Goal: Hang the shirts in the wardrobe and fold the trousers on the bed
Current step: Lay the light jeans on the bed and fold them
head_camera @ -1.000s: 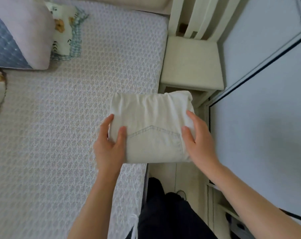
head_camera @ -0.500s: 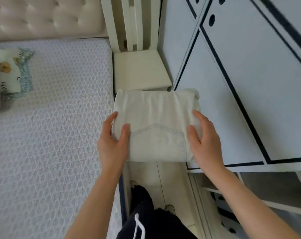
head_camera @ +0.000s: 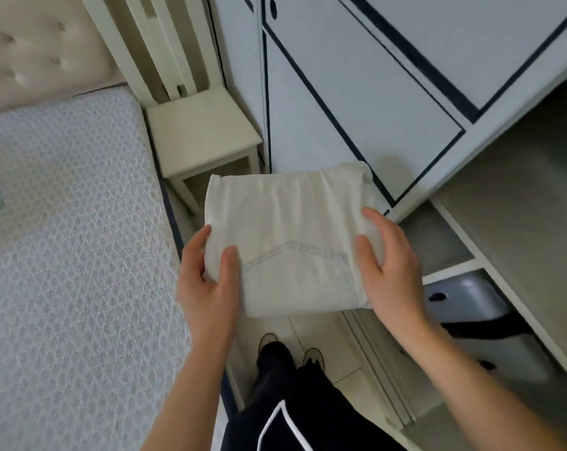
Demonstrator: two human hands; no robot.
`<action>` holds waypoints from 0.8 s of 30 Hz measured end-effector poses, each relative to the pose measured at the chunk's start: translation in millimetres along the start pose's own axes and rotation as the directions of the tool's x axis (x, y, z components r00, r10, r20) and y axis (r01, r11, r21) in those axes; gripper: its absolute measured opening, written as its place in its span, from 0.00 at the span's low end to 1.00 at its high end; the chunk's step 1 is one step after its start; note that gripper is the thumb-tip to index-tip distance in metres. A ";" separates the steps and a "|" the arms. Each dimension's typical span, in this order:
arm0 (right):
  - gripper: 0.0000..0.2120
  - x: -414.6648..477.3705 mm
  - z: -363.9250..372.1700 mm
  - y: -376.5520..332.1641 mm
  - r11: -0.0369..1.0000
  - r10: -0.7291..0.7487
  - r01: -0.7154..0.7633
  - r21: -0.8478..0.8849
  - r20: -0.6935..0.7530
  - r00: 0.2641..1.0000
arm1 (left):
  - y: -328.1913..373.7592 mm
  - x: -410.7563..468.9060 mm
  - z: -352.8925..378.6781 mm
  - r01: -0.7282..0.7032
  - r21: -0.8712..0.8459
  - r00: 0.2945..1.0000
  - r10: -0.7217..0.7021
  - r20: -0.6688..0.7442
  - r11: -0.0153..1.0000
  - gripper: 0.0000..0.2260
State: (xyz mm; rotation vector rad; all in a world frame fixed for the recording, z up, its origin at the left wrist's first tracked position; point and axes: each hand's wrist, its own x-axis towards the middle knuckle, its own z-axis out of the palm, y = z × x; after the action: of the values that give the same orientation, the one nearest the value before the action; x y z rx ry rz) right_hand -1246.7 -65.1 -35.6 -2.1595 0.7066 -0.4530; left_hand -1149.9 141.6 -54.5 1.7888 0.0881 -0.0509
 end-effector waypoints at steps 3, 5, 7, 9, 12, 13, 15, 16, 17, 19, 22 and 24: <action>0.18 -26.7 -12.0 2.6 1.000 0.028 -0.029 -0.004 -0.082 0.996 | -0.3 -15.7 -0.2 -0.021 -0.010 0.998 0.022 0.061 1.000 0.18; 0.19 -42.8 -17.2 4.0 0.998 0.049 -0.053 -0.019 -0.144 0.988 | 0.4 -20.2 0.5 -0.031 -0.017 0.993 0.032 0.114 0.999 0.18; 0.19 -56.8 -19.2 5.9 0.996 0.074 -0.081 -0.031 -0.193 0.978 | -0.5 -20.1 1.6 -0.035 -0.035 0.983 0.041 0.180 0.999 0.18; 0.19 -71.4 -17.6 8.6 0.992 0.119 -0.127 -0.024 -0.216 0.969 | -3.5 -18.2 2.5 -0.053 -0.042 0.970 0.061 0.234 0.998 0.18; 0.19 -97.4 -13.0 10.2 0.981 0.194 -0.193 0.030 -0.263 0.945 | -6.6 -18.0 2.0 -0.071 -0.035 0.950 0.078 0.304 0.997 0.17; 0.19 -104.6 -12.7 10.6 0.977 0.213 -0.208 0.047 -0.281 0.936 | -6.7 -19.3 2.3 -0.076 -0.041 0.939 0.085 0.334 0.996 0.17; 0.19 -117.4 -14.7 13.7 0.971 0.239 -0.228 0.073 -0.314 0.919 | -6.5 -24.5 3.7 -0.083 -0.049 0.913 0.095 0.397 0.995 0.17; 0.18 -123.3 -16.7 16.3 0.969 0.249 -0.236 0.079 -0.329 0.911 | -5.9 -27.9 5.1 -0.088 -0.052 0.901 0.102 0.423 0.995 0.17; 0.18 -129.2 -19.1 19.0 0.966 0.258 -0.245 0.080 -0.344 0.903 | -4.9 -31.9 6.6 -0.096 -0.053 0.889 0.110 0.445 0.994 0.17; 0.19 -140.1 -25.2 24.8 0.960 0.278 -0.269 0.077 -0.376 0.884 | -3.1 -39.9 11.7 -0.113 -0.062 0.867 0.129 0.481 0.992 0.17; 0.19 -155.9 -36.8 33.0 0.952 0.299 -0.296 0.076 -0.436 0.849 | -1.4 -53.7 24.0 -0.150 -0.065 0.832 0.161 0.530 0.987 0.17; 0.19 -168.1 -48.1 40.3 0.949 0.304 -0.306 0.078 -0.482 0.822 | 0.4 -66.2 36.2 -0.164 -0.061 0.805 0.169 0.568 0.985 0.17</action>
State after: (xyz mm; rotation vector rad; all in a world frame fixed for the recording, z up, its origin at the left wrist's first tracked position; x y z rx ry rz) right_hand -1416.7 -10.0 -51.4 -1.8894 1.3134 -0.8381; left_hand -1215.3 104.1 -56.6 1.6955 -0.5055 -0.4604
